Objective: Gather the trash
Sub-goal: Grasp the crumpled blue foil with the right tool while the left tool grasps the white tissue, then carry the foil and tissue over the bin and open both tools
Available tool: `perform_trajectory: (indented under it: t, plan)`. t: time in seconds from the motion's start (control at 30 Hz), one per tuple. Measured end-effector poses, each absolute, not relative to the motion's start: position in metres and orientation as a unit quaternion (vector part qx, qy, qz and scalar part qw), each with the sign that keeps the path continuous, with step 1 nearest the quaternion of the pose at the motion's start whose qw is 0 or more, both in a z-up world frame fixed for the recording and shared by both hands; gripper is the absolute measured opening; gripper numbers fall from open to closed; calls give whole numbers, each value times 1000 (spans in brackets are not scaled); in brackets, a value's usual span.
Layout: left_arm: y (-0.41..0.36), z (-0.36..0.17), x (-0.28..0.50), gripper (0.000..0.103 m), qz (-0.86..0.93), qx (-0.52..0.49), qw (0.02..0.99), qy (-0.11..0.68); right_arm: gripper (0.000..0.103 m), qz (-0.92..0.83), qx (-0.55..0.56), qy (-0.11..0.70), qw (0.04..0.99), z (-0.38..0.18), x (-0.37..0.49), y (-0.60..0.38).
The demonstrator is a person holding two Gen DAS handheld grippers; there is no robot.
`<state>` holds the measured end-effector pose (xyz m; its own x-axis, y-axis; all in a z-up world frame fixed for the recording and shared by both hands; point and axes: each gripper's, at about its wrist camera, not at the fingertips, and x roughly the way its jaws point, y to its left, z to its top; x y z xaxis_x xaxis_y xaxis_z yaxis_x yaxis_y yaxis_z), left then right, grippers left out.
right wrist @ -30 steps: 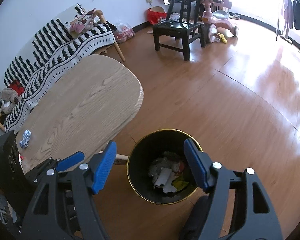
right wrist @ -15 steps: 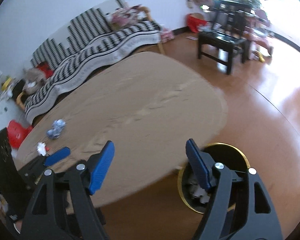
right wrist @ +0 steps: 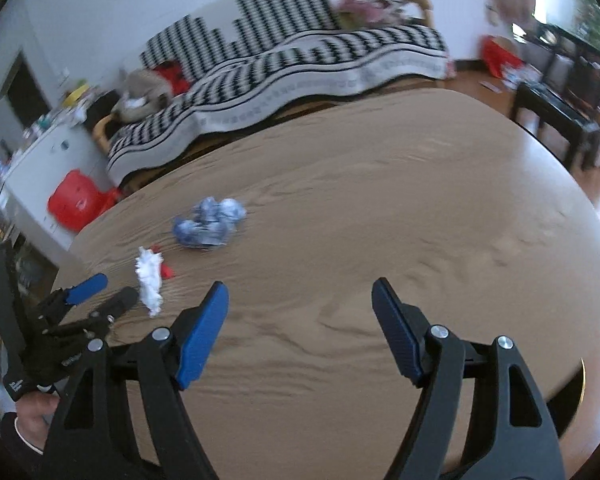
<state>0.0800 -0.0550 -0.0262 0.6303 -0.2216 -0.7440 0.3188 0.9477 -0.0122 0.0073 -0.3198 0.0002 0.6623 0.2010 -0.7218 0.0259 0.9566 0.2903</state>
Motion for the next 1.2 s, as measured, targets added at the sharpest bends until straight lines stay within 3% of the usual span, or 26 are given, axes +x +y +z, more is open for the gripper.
perform_trajectory:
  t: [0.5, 0.6, 0.67, 0.73, 0.8, 0.83, 1.2]
  plan:
    - [-19, -80, 121, 81, -140, 45, 882, 448, 72, 117, 136, 447, 876, -61, 138, -224]
    - [-16, -78, 122, 63, -144, 41, 884, 443, 67, 126, 156, 449, 871, -68, 150, -223]
    - [-12, -76, 123, 43, -150, 34, 882, 445, 52, 132, 160, 448, 870, -68, 154, -222]
    - [-8, -74, 122, 28, -150, 34, 881, 447, 30, 140, 166, 444, 869, -69, 154, -220]
    - [-5, -72, 121, 15, -146, 32, 882, 447, 24, 146, 169, 441, 869, -67, 152, -218]
    - [-3, -70, 121, 3, -144, 29, 882, 447, 22, 146, 166, 439, 871, -66, 150, -216]
    - [9, -25, 103, 0, -142, 0, 906, 400, 18, 154, 154, 369, 903, -6, 95, -229]
